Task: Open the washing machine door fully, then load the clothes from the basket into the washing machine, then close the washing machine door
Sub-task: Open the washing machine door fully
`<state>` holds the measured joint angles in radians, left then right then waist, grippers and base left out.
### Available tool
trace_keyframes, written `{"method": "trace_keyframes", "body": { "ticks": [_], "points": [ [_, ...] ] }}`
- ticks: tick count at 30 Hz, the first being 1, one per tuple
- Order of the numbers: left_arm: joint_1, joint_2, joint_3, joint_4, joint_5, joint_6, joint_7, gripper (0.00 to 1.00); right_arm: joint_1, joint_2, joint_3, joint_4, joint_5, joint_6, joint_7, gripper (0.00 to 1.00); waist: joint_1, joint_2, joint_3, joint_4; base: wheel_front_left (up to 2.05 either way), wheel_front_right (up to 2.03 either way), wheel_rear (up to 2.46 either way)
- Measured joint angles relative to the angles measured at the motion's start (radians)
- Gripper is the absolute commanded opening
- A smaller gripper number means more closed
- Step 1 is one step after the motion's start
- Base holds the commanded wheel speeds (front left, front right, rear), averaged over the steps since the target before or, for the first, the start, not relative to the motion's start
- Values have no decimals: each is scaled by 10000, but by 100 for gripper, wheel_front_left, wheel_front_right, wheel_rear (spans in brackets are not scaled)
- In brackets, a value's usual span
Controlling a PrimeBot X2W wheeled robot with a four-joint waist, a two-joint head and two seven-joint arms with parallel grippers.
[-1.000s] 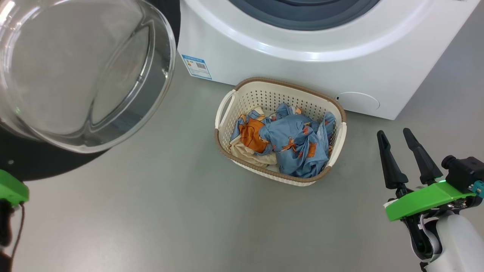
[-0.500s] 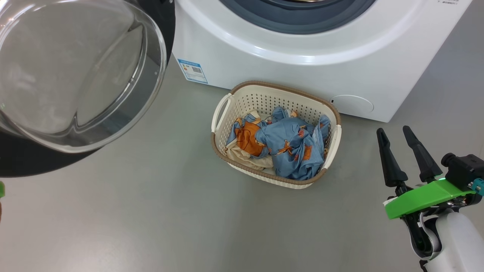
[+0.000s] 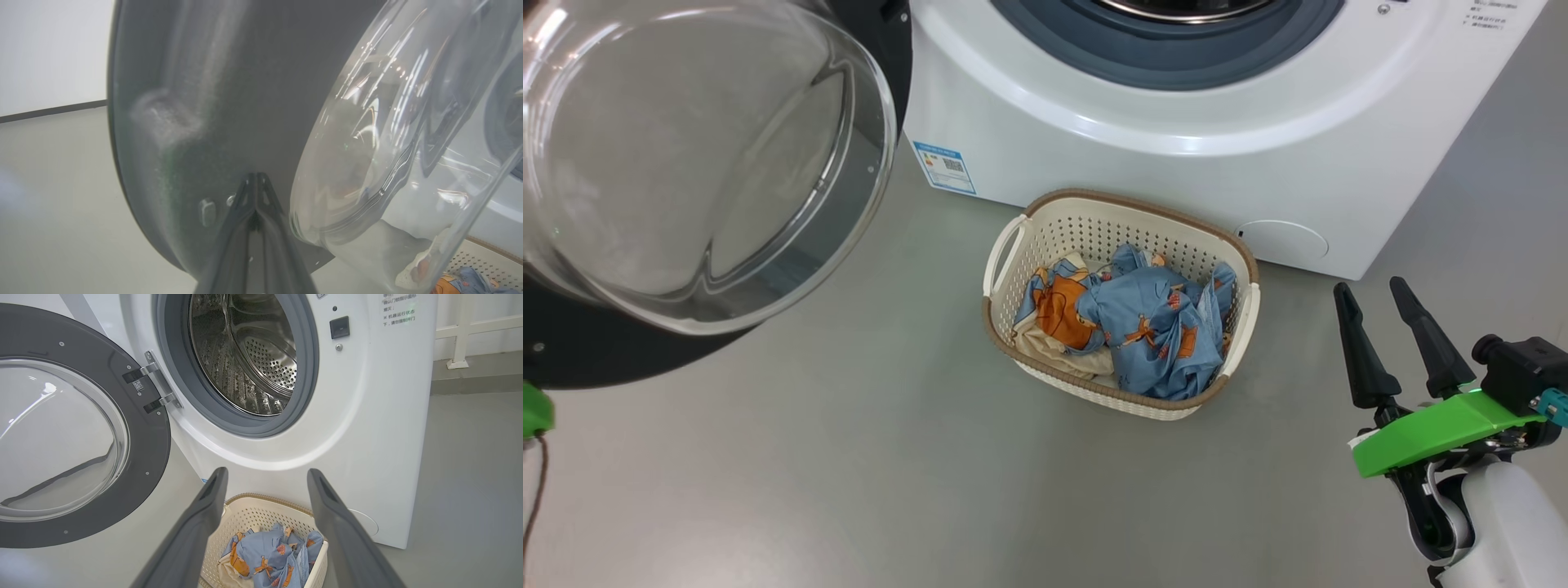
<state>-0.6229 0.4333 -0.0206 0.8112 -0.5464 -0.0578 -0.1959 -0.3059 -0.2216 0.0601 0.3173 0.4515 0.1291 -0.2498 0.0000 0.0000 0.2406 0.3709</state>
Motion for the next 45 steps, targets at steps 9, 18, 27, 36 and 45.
{"method": "trace_keyframes", "body": {
  "ticks": [9, 18, 27, 36, 45],
  "points": [
    [573, -190, -115, -616, 0, -144, -299, 0, 101, -2, 58, 23, 10, 0, 0, 100, 0, 0, -257, 8, 0, 0, 0],
    [1880, -755, -163, -2499, 0, 125, -506, 100, 244, -21, 77, 23, 10, 0, 0, 100, 0, 0, -473, -27, 0, 0, 0],
    [3167, -1325, -203, -4715, 151, 610, -523, 100, 251, -40, 270, 21, 10, 0, 0, 100, 0, 0, -591, -387, 0, 0, 0],
    [4054, -1985, -441, -5795, 378, 807, -594, 100, 416, -27, 495, 52, 13, 0, 0, 100, 0, 0, -846, -1090, 0, 0, 0],
    [4407, -2405, -560, -6054, 755, 855, -594, 100, 431, -23, 571, 0, 13, 0, 0, 100, 0, 0, -1036, -2003, 0, 0, 0]
  ]
}}
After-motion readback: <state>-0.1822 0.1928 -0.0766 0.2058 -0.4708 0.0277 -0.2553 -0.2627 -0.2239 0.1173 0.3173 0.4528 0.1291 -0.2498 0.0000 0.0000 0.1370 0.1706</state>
